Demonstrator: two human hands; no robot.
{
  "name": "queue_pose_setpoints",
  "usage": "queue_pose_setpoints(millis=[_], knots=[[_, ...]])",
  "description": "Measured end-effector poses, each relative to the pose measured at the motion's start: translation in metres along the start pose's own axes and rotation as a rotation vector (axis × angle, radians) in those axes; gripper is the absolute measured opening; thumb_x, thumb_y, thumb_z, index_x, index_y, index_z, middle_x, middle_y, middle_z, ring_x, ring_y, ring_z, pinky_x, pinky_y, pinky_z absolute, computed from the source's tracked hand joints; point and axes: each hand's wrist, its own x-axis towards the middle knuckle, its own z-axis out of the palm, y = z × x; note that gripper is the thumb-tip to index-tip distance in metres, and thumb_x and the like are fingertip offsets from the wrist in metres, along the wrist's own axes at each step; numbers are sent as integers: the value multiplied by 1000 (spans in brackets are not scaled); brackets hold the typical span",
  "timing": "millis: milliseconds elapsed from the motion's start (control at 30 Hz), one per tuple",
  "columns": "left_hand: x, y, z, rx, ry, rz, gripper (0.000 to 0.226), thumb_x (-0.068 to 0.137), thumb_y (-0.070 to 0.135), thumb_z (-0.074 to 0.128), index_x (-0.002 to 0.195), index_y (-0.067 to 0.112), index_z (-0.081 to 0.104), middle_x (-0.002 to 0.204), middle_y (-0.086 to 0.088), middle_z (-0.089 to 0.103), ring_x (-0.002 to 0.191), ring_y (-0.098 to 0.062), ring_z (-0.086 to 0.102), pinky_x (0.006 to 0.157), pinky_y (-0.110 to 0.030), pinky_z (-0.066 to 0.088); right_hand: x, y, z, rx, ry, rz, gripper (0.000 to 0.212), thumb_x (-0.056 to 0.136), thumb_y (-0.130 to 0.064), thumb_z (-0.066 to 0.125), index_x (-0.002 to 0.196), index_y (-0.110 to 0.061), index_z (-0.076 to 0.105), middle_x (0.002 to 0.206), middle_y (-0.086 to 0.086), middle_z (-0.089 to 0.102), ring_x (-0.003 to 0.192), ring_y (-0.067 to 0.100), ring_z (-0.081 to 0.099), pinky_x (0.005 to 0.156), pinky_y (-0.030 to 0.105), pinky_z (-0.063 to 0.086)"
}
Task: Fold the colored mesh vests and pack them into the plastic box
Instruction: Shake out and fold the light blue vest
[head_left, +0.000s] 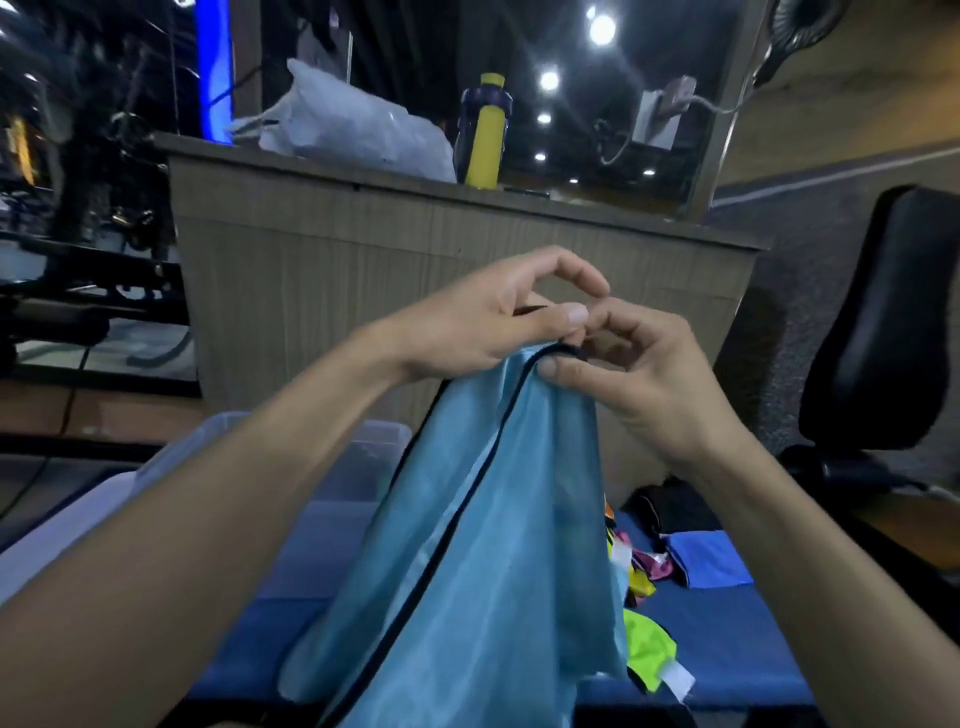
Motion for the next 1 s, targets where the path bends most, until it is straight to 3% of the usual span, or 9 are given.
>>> queue_pose_setpoints(millis=[67,133,233,433,567,700,867,933,1000], knots=[[-2,8,-1,29,-4,-23,32,103,22,58,132,12,51,96,-2,77,90,-9,71,78,-21,52,2,-7,0,84,-10,53,18,76,-8,84,86,-9,69,98,17,72,95,22,69,91,44,54],[-5,12,-3,56,2,-52,33,101,27,62,130,14,53,100,-6,78,88,-13,72,75,-23,53,2,-12,-1,101,-25,97,16,74,-11,83,84,-16,72,96,12,74,93,20,70,85,37,57],[-12,9,-5,-47,25,-106,35,100,25,64,130,13,51,105,-17,75,87,-25,70,75,-37,56,2,-20,-3,9,-54,67,13,79,-8,81,88,-14,74,91,7,73,88,17,68,78,28,55],[-44,-28,13,-332,1,-218,42,99,14,62,137,11,45,116,-21,69,98,-26,68,87,-42,56,8,-21,-18,-299,-19,-1,19,91,3,69,94,-14,78,95,1,76,93,23,72,87,40,57],[-68,-63,30,-352,13,-291,42,100,17,64,136,18,44,119,-20,69,105,-30,68,91,-45,52,10,-6,-28,-554,18,-48,29,92,2,64,95,-23,79,99,-8,73,97,10,68,91,39,56],[-83,-83,42,-127,176,-284,35,97,12,66,121,27,46,97,-3,52,72,-11,51,73,-33,41,9,3,-34,-606,-19,-20,29,95,-1,62,101,-24,79,103,-11,72,101,6,66,93,35,54],[-78,-98,46,130,364,-161,29,96,-2,61,81,23,63,87,14,58,75,-23,58,75,-36,45,9,3,-26,-609,-92,23,17,95,-11,69,105,-21,79,102,-12,75,98,1,68,89,28,55],[-74,-96,50,232,333,-183,41,99,-3,55,82,28,75,94,19,67,84,-7,65,77,-27,46,10,4,-26,-593,-117,38,14,93,-14,72,104,-21,79,98,-12,76,94,1,69,86,27,57],[-70,-87,56,264,294,-255,38,102,2,50,98,27,78,108,19,70,87,9,63,74,-13,43,12,5,-24,-553,-113,51,12,91,-15,76,101,-19,80,94,-10,77,89,4,71,82,29,58]])
